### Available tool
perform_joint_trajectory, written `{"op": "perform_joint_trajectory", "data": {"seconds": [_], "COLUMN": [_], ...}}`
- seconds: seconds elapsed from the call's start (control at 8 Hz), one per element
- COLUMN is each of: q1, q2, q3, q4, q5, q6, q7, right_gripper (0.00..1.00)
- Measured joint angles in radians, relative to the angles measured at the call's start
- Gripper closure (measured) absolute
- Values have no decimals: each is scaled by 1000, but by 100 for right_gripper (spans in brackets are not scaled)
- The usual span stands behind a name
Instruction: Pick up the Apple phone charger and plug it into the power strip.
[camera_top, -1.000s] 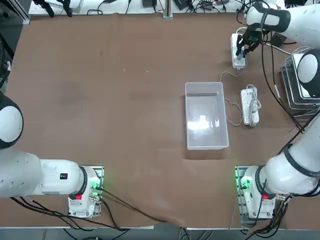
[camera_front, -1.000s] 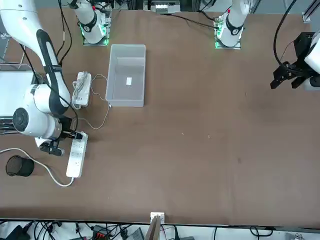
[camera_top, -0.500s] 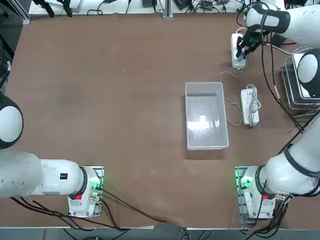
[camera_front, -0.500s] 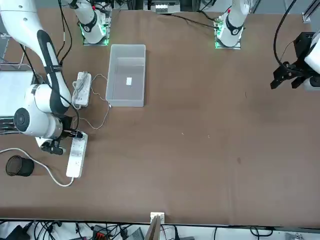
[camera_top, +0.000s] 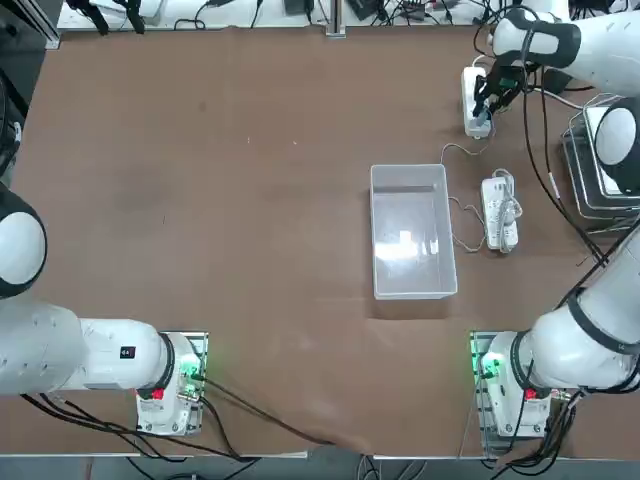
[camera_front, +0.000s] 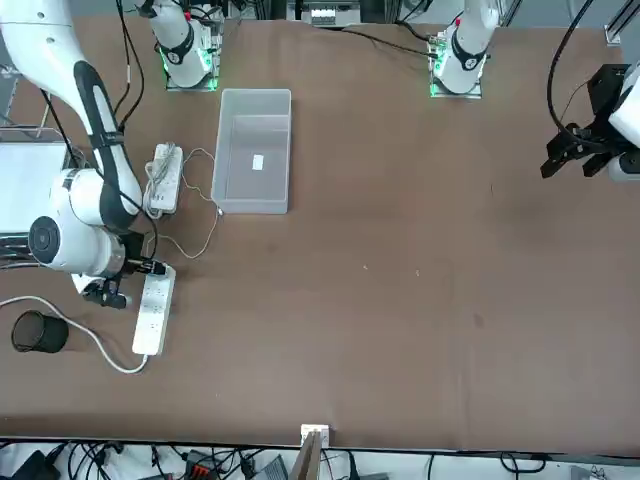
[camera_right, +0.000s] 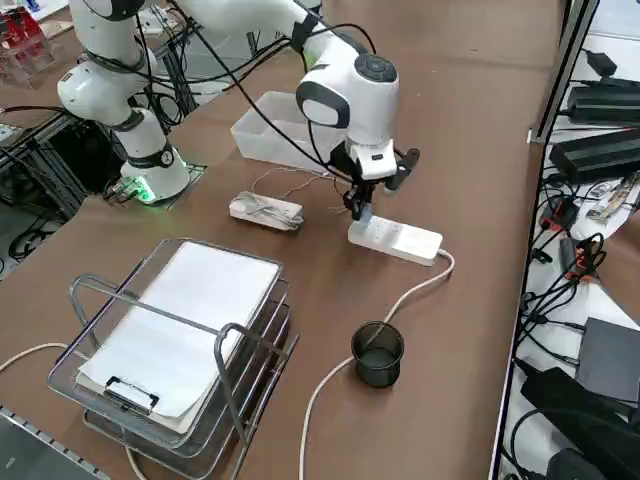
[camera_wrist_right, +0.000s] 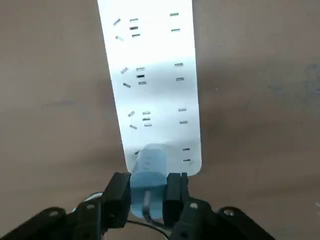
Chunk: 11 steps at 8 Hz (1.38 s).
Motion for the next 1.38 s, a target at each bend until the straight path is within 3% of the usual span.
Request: {"op": "perform_joint_trajectory", "data": {"seconds": [1.38], "q1": [0], "q2": [2], "q3": [0], "q4": [-1], "q5": [0], "q6": [3], "q7": [-1], "right_gripper": [64]}}
